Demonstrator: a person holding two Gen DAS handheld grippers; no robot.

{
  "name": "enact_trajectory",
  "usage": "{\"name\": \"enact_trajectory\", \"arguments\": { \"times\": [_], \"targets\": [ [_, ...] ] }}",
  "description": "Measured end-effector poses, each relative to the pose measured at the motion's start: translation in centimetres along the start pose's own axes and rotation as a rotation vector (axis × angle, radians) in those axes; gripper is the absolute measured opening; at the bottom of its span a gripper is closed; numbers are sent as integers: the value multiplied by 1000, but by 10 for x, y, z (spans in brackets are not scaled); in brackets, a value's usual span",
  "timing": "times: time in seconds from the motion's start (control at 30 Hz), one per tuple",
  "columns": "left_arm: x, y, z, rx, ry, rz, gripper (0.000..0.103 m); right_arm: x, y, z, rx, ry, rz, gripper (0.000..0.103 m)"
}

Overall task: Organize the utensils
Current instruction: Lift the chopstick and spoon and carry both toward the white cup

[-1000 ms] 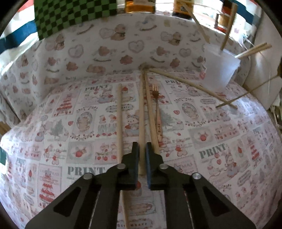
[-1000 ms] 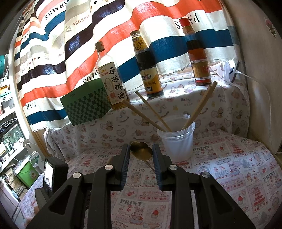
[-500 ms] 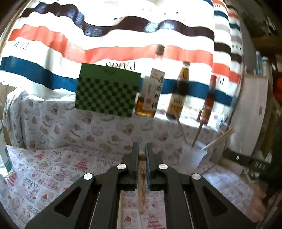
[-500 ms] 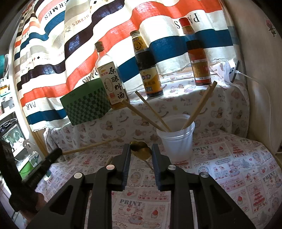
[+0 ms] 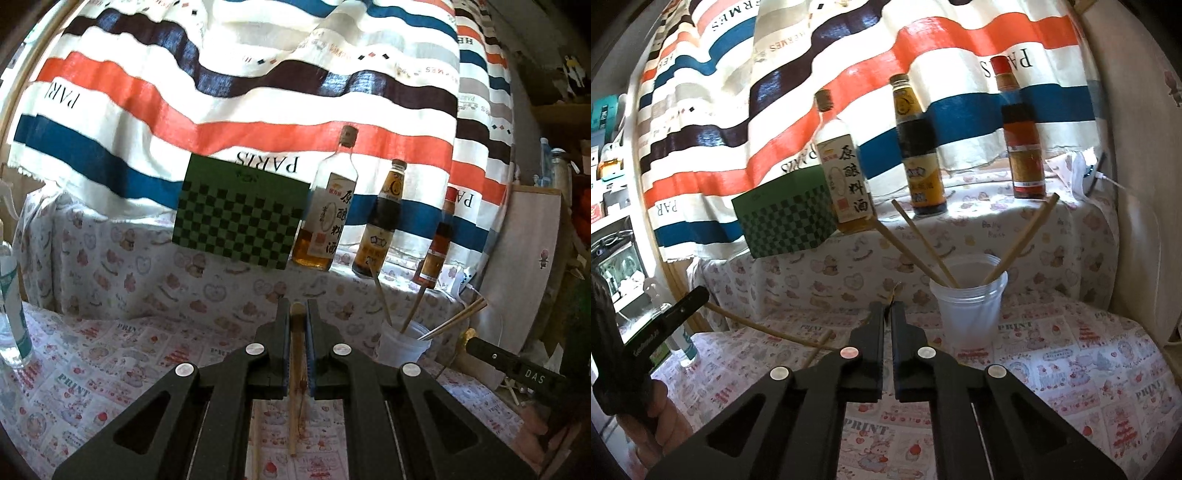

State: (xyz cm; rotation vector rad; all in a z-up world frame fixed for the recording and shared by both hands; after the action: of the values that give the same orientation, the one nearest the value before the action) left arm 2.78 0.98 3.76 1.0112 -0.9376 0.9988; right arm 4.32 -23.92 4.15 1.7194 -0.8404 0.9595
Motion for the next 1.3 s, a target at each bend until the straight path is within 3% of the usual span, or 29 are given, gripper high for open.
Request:
{"name": "enact_trajectory", "arguments": {
  "times": [0.3,0.63,0.77,0.97,1.1,1.3],
  "targets": [
    [-1,0,3,2,-22,0,6,4,1,9,60,-63,-13,4],
    [1,3,4,1,-25,20,6,6,15,-6,80,3,55,3],
    [4,9,2,-40,71,10,6,6,17,-3,130,-37,48,3],
    [43,3,33,-173,112,11,6,27,16,10,224,-119,5,3],
    [72,-4,65,-178,56,54,6,63,27,4,237,-47,49,3],
    [102,-25,110,-203,-3,95,6,106,23,26,220,-82,116,3]
  ]
}}
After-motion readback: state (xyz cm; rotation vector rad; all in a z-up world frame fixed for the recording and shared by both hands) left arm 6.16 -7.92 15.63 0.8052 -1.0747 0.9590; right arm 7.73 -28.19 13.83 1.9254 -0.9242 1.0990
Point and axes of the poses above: each gripper's, at about its wrist camera, not at the fingertips, and y roughly against the way its jaws point, z to its right, x to its top, the point moved 6 cm from there along -y, roughly the way its jaws point, and after that the axes turned 4 degrees about -z, right-handed, at the moved point
